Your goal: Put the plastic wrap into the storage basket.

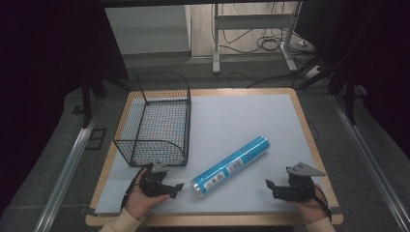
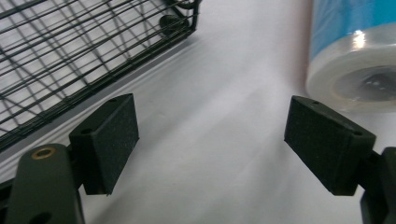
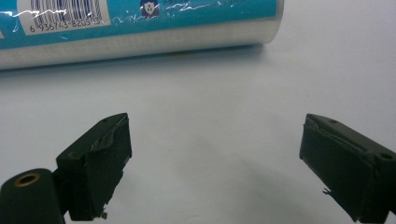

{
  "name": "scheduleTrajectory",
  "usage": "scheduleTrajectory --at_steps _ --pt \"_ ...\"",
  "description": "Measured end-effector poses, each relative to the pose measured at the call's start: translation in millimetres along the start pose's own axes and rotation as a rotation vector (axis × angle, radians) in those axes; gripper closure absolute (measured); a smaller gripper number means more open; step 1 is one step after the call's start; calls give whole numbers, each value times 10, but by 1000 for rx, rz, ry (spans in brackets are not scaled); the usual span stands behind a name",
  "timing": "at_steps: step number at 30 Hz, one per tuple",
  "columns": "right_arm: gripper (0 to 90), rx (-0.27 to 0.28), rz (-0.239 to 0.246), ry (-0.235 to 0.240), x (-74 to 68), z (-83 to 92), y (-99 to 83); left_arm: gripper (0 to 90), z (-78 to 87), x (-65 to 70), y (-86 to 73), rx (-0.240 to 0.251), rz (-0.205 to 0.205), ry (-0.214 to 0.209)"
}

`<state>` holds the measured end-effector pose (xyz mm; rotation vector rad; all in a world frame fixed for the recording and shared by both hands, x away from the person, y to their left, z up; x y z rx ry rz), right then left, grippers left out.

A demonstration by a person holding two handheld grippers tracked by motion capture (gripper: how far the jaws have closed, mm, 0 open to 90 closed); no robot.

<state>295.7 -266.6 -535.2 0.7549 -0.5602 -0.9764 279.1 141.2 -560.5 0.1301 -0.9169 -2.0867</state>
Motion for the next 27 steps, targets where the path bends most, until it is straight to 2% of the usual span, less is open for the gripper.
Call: scheduleTrajectory --at_steps 4,5,10,12,17,20,22,24,27 --pt "104 -2 20 -15 -2 -3 8 178 -2 -18 -1 -16 -11 5" --pt "105 0 17 -18 0 8 6 176 -12 -22 5 -8 5 3" --pt "112 6 -28 -9 14 56 17 169 3 -11 24 2 16 0" --pt "115 17 -32 -12 23 75 31 169 33 12 34 2 3 6" --pt "115 7 -14 -15 23 55 16 170 59 52 68 9 -11 8" --pt "115 12 -24 -7 29 50 24 174 76 61 85 3 -33 13" --pt "115 12 -27 -7 34 49 22 175 81 62 90 8 -29 16" --pt "115 10 -24 -10 37 50 17 175 113 71 104 12 -25 19" --pt "115 9 -9 -18 34 59 22 176 208 145 161 21 -44 14"
Point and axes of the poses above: each handheld gripper's, and its own axes: z roughly backward along the jaws, y roughly out of its top, x roughly to its right, the point moved 4 cm from there along -z, roughly forward along the jaws, and after that the axes turned 7 degrees about -y, right-handed, at the moved point
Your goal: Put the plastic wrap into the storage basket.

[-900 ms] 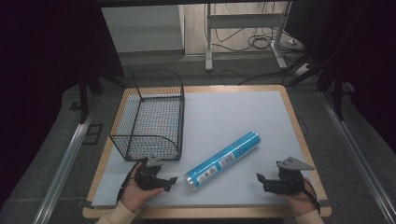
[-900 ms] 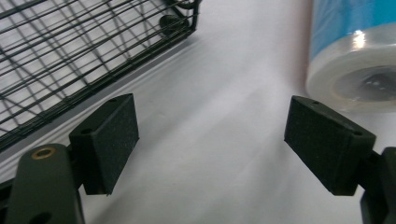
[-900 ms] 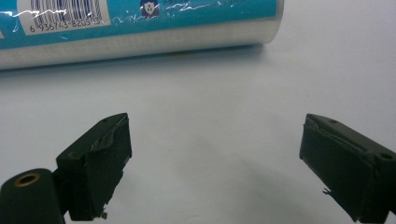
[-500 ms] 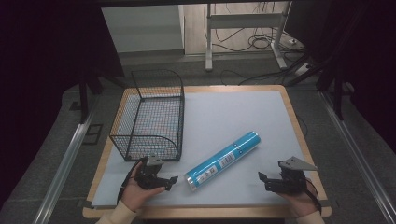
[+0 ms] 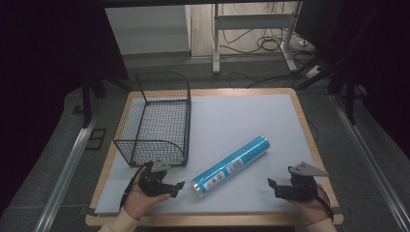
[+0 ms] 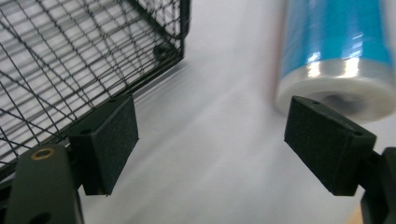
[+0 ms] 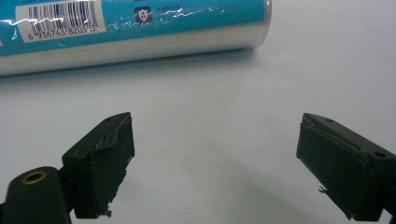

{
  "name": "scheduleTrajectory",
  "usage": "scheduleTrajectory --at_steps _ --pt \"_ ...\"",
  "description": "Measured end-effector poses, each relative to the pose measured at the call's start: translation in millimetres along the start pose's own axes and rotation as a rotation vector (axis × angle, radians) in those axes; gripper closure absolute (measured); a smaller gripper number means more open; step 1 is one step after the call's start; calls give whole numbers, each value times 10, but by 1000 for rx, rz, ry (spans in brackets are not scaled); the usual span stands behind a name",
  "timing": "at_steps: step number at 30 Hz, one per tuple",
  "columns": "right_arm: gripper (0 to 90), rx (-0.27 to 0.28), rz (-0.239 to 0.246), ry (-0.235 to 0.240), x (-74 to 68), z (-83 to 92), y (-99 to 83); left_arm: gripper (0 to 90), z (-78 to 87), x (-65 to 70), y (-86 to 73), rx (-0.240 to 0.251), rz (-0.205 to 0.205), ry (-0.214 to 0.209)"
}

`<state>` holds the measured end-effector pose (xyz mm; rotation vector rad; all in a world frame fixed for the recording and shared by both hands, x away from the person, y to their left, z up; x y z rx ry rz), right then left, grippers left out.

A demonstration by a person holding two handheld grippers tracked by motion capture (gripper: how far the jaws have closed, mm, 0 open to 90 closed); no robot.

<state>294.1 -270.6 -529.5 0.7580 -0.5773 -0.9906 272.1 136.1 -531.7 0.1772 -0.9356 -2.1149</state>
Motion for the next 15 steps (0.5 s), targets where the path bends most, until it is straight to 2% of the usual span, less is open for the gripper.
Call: scheduleTrajectory --at_steps 4,8,15 --pt "115 -3 5 1 -1 -7 -1 175 26 32 27 0 -9 -4" --pt "115 -6 14 -7 -2 -20 -12 179 48 4 46 2 2 -6" --pt "115 -10 28 -10 -16 -24 -18 183 92 26 111 2 -20 -3"
Point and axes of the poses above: each handheld gripper's, and its own axes: z roughly backward along the jaws, y roughly out of its top, x roughly to its right, the point moved 4 cm from there along -z, roughly forward along the jaws, and after that the axes turned 7 degrees about -y, right-handed, at the moved point
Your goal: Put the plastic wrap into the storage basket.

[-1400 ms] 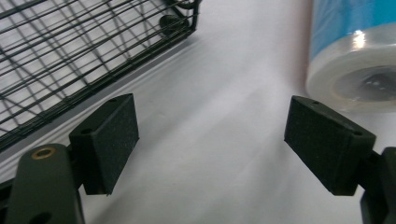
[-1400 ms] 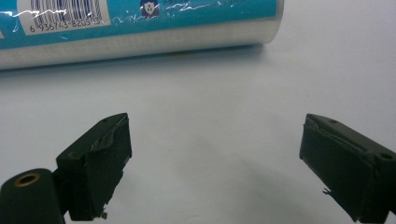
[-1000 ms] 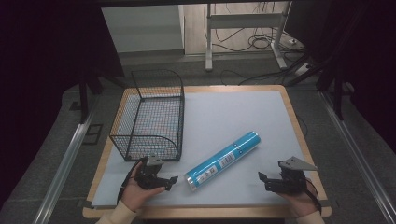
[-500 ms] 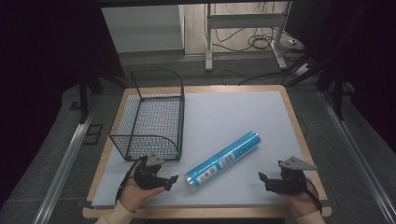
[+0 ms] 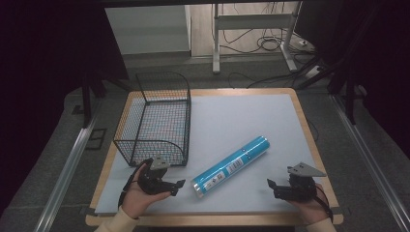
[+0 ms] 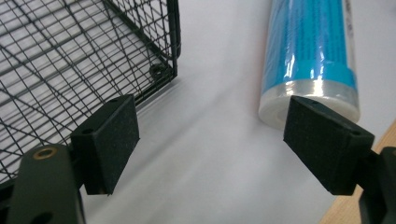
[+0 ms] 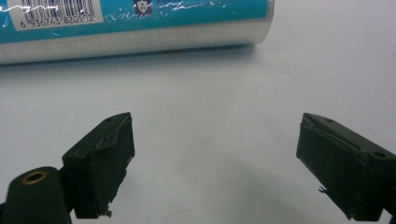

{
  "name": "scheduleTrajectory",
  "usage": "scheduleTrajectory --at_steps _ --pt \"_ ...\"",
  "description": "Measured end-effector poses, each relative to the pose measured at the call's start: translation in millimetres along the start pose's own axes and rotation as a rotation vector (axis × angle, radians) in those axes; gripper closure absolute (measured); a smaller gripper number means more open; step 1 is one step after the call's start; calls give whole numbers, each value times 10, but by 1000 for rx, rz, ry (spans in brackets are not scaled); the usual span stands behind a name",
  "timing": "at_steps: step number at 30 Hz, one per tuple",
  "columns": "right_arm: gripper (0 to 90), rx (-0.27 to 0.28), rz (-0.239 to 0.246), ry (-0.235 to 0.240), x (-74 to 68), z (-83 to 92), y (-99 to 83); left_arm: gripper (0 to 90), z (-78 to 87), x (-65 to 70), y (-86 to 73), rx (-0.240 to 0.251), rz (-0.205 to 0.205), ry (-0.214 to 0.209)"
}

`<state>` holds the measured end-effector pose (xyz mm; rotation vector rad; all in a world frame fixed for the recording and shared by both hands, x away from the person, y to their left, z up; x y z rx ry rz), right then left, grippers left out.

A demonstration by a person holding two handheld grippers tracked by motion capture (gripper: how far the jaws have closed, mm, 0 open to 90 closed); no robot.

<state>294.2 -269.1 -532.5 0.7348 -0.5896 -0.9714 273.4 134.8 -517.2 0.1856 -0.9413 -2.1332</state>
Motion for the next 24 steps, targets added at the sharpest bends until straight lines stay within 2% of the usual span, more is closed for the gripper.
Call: scheduleTrajectory --at_steps 8,15,24 --pt "115 -4 6 -1 7 -7 -6 183 24 52 98 4 -16 -6" --pt "116 -4 13 2 -4 -8 -6 181 73 124 255 14 -42 -10" --pt "115 -3 36 -10 -2 -11 -16 181 35 178 378 7 -47 -16"
Point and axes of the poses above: each handheld gripper's, and its own axes: z roughly backward along the jaws, y roughly out of its top, x roughly to its right, the point moved 4 cm from there along -z, roughly forward along the jaws, and after that the axes turned 7 degrees about -y, right-handed, at the moved point
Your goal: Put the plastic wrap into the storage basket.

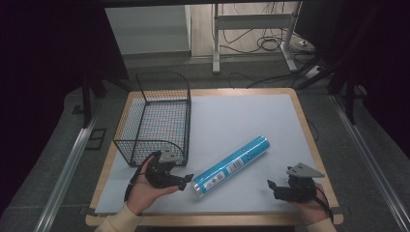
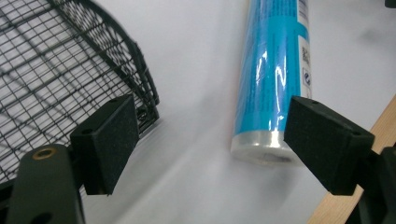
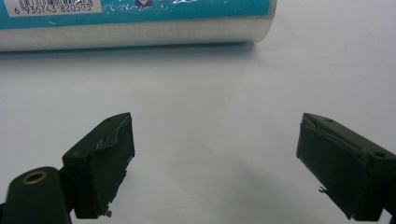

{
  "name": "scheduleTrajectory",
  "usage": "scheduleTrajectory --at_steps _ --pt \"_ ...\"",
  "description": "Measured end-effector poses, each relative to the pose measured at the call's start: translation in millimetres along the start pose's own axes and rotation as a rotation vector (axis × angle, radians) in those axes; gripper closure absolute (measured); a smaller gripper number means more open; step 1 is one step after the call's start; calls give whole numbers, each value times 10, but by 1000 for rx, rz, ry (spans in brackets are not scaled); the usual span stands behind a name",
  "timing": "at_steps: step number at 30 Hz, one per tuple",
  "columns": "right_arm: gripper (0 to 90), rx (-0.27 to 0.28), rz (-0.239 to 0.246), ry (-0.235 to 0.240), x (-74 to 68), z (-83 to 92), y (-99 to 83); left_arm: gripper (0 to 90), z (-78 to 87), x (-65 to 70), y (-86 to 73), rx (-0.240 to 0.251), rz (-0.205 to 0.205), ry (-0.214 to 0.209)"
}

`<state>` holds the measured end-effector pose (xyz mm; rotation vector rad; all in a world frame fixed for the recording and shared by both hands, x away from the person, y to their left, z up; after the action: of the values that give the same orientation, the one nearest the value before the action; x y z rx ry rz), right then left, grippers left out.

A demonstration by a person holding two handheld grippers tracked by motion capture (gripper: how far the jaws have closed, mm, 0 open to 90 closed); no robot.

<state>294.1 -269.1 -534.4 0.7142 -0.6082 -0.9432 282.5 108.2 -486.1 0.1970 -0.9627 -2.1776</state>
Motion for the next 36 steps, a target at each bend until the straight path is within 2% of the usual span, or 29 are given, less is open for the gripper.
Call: scheduleTrajectory --at_steps 11,18,29,32,36 --pt "115 -1 7 -4 9 4 -2 180 -75 79 163 -14 -28 -20" --pt "115 -6 8 -12 17 4 -5 180 -120 112 234 -23 -44 -17" --pt "116 -12 3 -11 14 1 -8 180 -182 112 306 -34 -47 -19" --pt "116 -11 2 -6 -11 1 -11 180 -239 167 392 -42 -65 -34" --pt "116 -5 9 1 -30 9 -6 180 -277 201 462 -56 -79 -31"
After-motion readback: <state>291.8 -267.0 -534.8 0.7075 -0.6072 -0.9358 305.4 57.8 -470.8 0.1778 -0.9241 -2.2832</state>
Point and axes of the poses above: each handheld gripper's, and its own axes: z roughly backward along the jaws, y roughly out of its top, x roughly to its right, the point moved 4 cm from there along -z, roughly forward along the jaws, and after that the axes turned 7 degrees about -y, right-handed, at the moved point
